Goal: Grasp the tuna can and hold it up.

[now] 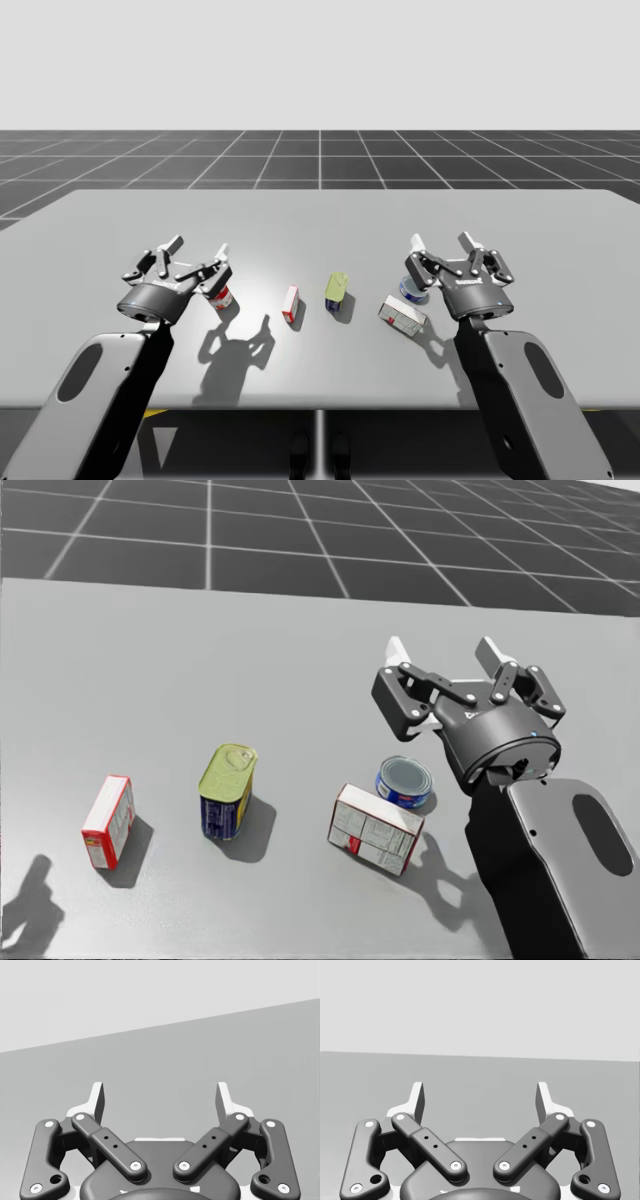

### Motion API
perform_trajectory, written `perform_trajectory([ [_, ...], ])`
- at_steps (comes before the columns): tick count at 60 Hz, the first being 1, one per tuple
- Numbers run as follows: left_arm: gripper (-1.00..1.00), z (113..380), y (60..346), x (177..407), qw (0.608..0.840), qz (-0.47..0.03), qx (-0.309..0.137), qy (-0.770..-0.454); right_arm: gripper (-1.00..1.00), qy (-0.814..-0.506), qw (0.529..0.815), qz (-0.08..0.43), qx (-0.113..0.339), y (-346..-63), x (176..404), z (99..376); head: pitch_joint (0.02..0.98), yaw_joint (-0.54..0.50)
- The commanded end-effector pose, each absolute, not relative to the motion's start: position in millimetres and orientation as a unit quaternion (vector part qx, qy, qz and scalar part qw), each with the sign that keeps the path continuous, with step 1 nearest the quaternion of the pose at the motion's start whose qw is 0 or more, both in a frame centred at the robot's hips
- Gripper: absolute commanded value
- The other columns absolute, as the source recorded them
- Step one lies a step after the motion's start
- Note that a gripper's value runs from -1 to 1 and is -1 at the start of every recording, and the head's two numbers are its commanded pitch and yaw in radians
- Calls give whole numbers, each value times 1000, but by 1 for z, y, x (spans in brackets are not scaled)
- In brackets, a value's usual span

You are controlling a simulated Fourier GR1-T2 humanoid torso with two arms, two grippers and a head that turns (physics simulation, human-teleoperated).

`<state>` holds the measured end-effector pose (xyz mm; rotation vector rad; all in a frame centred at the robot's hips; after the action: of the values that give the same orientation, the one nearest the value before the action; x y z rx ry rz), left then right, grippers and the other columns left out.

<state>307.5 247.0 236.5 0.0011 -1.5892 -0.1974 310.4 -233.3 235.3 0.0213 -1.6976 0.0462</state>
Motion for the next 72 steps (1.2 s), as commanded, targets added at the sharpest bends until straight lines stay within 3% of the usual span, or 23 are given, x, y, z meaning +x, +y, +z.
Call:
perform_trajectory([
  [1,-1000,236,243,307,696,-94,-2,-712,-1000,-749,662,21,7,-233,310,235,754,-317],
  [11,-1000,235,239,307,696,-99,-6,-711,-1000,-747,665,19,13,-234,310,236,809,-408],
  [23,-1000,234,235,308,697,-102,-7,-710,-1000,-734,677,15,46,-232,308,238,807,-404],
  [33,-1000,234,235,307,697,-100,-9,-710,-1000,-728,681,58,52,-238,295,242,797,-392],
  [41,-1000,235,235,306,697,-99,-11,-710,-1000,-713,688,124,60,-263,283,238,791,-390],
  [62,-1000,234,233,307,698,-101,-10,-709,-1000,-693,687,210,52,-329,270,210,794,-399],
  [72,-1000,234,232,306,699,-100,-11,-708,-1000,-664,705,230,92,-346,266,191,796,-402],
])
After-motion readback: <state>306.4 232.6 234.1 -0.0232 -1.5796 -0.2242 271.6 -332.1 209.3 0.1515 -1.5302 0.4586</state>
